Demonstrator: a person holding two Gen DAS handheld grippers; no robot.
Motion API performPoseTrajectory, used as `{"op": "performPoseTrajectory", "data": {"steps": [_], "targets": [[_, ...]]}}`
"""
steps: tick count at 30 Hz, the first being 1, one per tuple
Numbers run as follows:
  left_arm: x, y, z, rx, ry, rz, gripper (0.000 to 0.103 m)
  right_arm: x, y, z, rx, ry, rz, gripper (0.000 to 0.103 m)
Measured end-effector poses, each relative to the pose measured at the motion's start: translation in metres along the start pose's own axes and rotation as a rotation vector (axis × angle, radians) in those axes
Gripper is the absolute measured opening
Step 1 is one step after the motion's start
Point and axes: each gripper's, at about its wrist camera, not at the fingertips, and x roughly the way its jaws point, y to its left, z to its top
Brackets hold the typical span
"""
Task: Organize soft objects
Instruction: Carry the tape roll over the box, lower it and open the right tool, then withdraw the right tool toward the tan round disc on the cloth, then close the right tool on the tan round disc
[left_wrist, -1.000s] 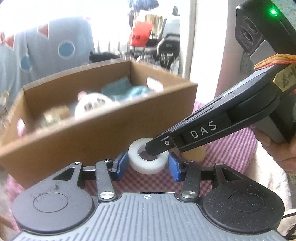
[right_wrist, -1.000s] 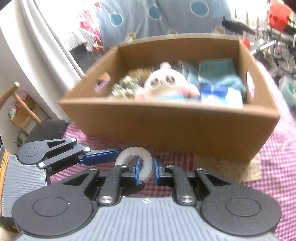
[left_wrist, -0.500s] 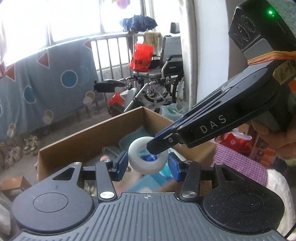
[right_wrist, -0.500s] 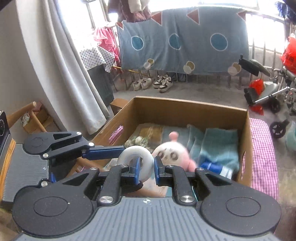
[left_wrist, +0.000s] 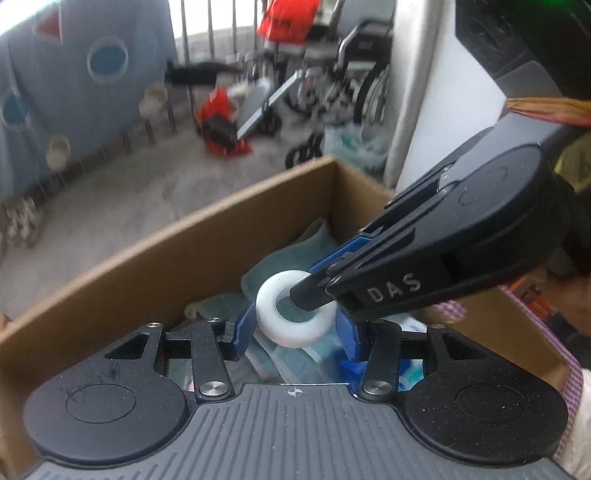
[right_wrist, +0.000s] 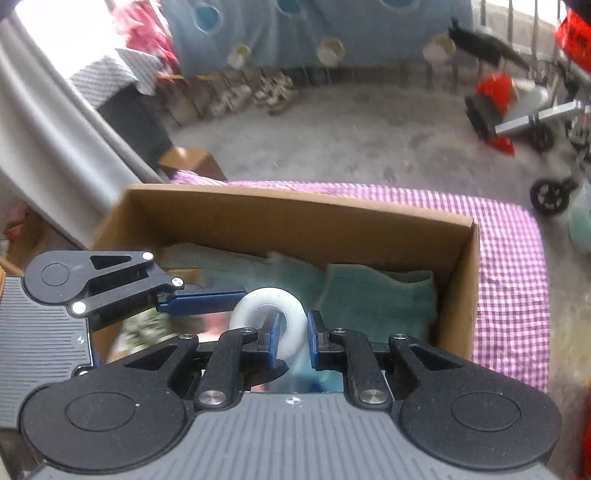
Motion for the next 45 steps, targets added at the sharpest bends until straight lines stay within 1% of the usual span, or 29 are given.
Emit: {"op": "performPoseTrajectory", "data": {"steps": [3,6,7,8,10,12,15,16,17,20,21,22,23,24,25,27,28,30,32,35,37,38,39,41,42,44,45], "targets": [[0.035,0.018,0.004,-0.040,0.075,-0.019,0.048,0.032,-0.016,0.009,0.033,0.045,-0.001,0.017],[0.060,0.026,0.004,-0.046,0.137,-0.013,0.054,0.052,-0.027,0.012,0.080,0.082,0.021,0.020],[0.065,0.028,0.005,-0.053,0.158,-0.004,0.060,0.055,-0.027,0.012,0.083,0.086,0.014,0.020],[0.068,0.030,0.004,-0.059,0.172,-0.003,0.068,0.056,-0.026,0.010,0.084,0.087,0.013,0.021],[0.064,0.032,0.005,-0.071,0.175,0.001,0.071,0.049,-0.022,0.008,0.093,0.072,0.025,0.021],[0.049,0.034,0.005,-0.086,0.155,0.015,0.073,0.032,-0.021,0.008,0.102,0.034,0.048,0.021],[0.016,0.034,0.009,-0.095,0.122,0.037,0.079,-0.016,-0.013,-0.002,0.121,-0.057,0.097,0.021],[0.002,0.033,0.009,-0.099,0.103,0.048,0.083,-0.034,-0.011,-0.007,0.127,-0.088,0.120,0.021],[-0.015,0.031,0.007,-0.098,0.077,0.054,0.089,-0.054,-0.008,-0.016,0.130,-0.122,0.143,0.021],[-0.067,0.025,-0.001,-0.087,-0.016,0.053,0.097,-0.118,0.003,-0.053,0.133,-0.234,0.212,0.023],[-0.086,0.022,-0.006,-0.082,-0.052,0.050,0.098,-0.138,0.006,-0.067,0.133,-0.271,0.232,0.025],[-0.104,0.018,-0.012,-0.074,-0.087,0.046,0.099,-0.158,0.010,-0.086,0.133,-0.307,0.250,0.037],[-0.120,0.012,-0.020,-0.060,-0.117,0.040,0.100,-0.176,0.013,-0.106,0.131,-0.342,0.270,0.055],[-0.135,0.004,-0.027,-0.046,-0.139,0.037,0.100,-0.190,0.016,-0.122,0.128,-0.373,0.286,0.059],[-0.146,-0.002,-0.034,-0.038,-0.162,0.032,0.101,-0.205,0.020,-0.144,0.123,-0.407,0.303,0.061],[-0.168,-0.018,-0.053,-0.020,-0.199,0.024,0.101,-0.220,0.023,-0.176,0.133,-0.428,0.324,0.061],[-0.170,-0.026,-0.060,-0.010,-0.210,0.019,0.101,-0.224,0.023,-0.195,0.158,-0.433,0.336,0.061],[-0.173,-0.042,-0.078,0.015,-0.211,-0.002,0.101,-0.220,0.018,-0.226,0.208,-0.427,0.349,0.061],[-0.169,-0.060,-0.101,0.030,-0.203,-0.032,0.101,-0.204,0.011,-0.251,0.277,-0.405,0.336,0.061],[-0.146,-0.081,-0.127,0.028,-0.169,-0.091,0.100,-0.169,-0.006,-0.286,0.391,-0.353,0.272,0.061],[-0.120,-0.094,-0.144,-0.001,-0.114,-0.141,0.099,-0.142,-0.016,-0.303,0.462,-0.304,0.223,0.059],[-0.108,-0.102,-0.151,-0.005,-0.093,-0.155,0.097,-0.131,-0.021,-0.310,0.481,-0.287,0.215,0.059],[-0.094,-0.111,-0.158,0.000,-0.075,-0.157,0.092,-0.120,-0.023,-0.315,0.502,-0.271,0.208,0.057],[-0.068,-0.129,-0.165,0.030,-0.021,-0.140,0.091,-0.104,-0.028,-0.319,0.518,-0.259,0.199,0.053],[-0.056,-0.136,-0.168,0.054,-0.003,-0.137,0.091,-0.098,-0.028,-0.318,0.520,-0.259,0.184,0.053],[-0.039,-0.148,-0.172,0.098,0.009,-0.141,0.085,-0.089,-0.027,-0.318,0.500,-0.254,0.143,0.049],[-0.034,-0.154,-0.174,0.117,0.006,-0.143,0.084,-0.088,-0.029,-0.321,0.495,-0.249,0.121,0.049]]}}
